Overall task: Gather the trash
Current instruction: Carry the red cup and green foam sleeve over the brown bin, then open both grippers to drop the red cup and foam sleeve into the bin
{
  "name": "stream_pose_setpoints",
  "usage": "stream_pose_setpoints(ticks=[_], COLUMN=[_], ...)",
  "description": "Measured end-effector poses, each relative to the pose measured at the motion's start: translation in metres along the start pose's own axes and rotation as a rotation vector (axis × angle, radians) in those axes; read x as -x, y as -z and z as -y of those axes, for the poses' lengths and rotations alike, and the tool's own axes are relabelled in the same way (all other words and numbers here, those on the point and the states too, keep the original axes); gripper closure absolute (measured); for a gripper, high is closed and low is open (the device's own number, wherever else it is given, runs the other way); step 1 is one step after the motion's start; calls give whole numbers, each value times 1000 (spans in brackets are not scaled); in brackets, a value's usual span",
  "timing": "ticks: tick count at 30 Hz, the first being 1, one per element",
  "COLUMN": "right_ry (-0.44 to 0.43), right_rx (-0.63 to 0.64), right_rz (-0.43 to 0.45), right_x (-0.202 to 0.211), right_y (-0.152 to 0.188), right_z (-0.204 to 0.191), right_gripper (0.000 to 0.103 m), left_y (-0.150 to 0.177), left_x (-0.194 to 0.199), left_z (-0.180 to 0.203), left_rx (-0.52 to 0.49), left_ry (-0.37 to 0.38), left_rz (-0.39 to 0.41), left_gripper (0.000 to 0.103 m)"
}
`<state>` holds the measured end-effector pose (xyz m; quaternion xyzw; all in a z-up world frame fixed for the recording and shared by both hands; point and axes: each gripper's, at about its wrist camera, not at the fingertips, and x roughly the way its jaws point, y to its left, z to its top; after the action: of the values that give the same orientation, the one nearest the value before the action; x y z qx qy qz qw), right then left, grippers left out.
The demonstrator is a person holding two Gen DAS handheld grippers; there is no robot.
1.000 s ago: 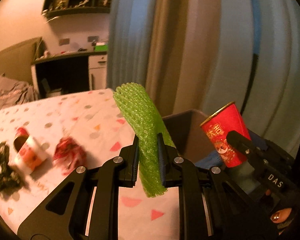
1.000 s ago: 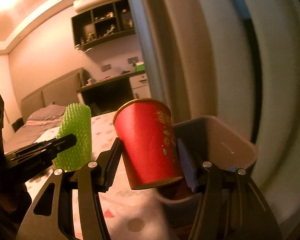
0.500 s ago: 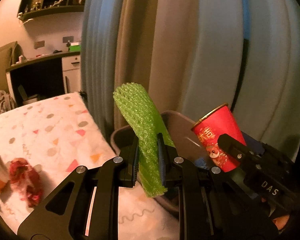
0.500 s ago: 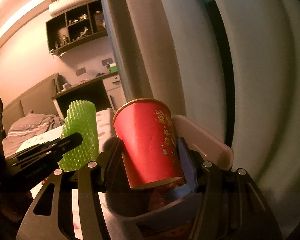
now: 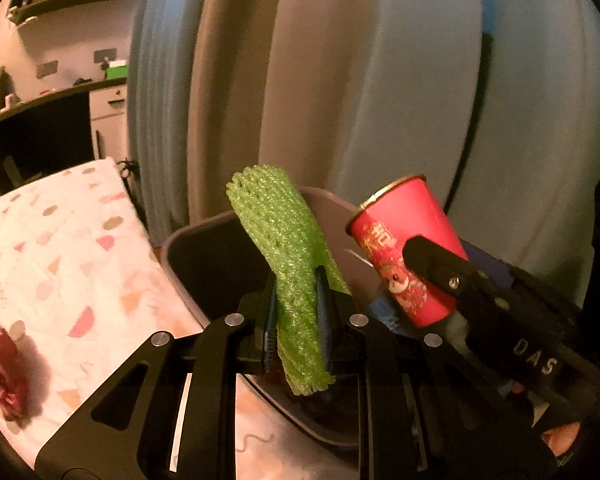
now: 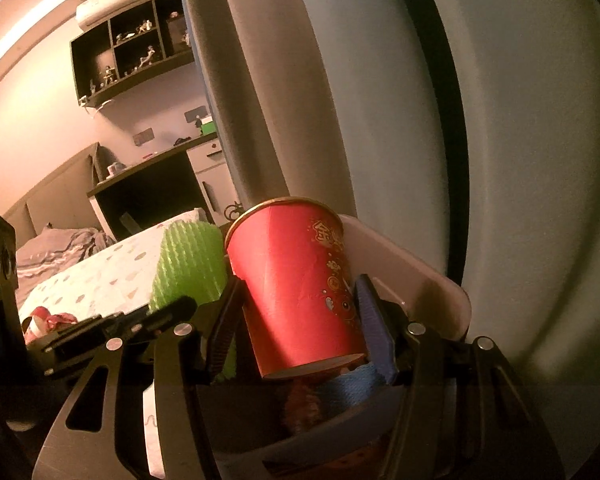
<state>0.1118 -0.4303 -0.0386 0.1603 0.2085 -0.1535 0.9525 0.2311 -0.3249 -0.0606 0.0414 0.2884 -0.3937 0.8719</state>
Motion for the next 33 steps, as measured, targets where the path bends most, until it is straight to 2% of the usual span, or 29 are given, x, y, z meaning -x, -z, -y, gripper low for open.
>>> stream_pose_setpoints(ticks=[2,4,5,6,9,12,19,26,28,33], right_ry=[4,11,14,17,20,28,8,-12,-8,-69], right_rx=[-4,-4,-3,0,4,11,3,20,21,39], right_rz=[-3,-4,-6,-10,-23,-30,-18,36,57,69], right_x=[-2,-2,-5,-7,-10,-16,-12,19,28,46], right_y=[-1,0,-1,-1,3,5,3,3,4,7], right_z=[1,1,-1,-2,-5,-6,-9,-21,-26,-46], right_gripper=[46,45,45,44,43,42,35,27,20,20], left_y=[5,9,9,10,12,14,21,24,26,35], left_x=[-4,-6,-5,-3,7,24,59,87,97,122], left_z=[3,0,-2,-5,-12,-25,-44,-51,-53,-64], left_rx=[-6,-4,0,5,14,42,82,93,96,117], left_ry=[12,7,5,1,-33,-89,-226,-295,-315,-368], left_rz=[-17,-26,-28,-22,-7,19,65,94,101,114], left_gripper=[78,59,43,37,26,21,19,19,19,18])
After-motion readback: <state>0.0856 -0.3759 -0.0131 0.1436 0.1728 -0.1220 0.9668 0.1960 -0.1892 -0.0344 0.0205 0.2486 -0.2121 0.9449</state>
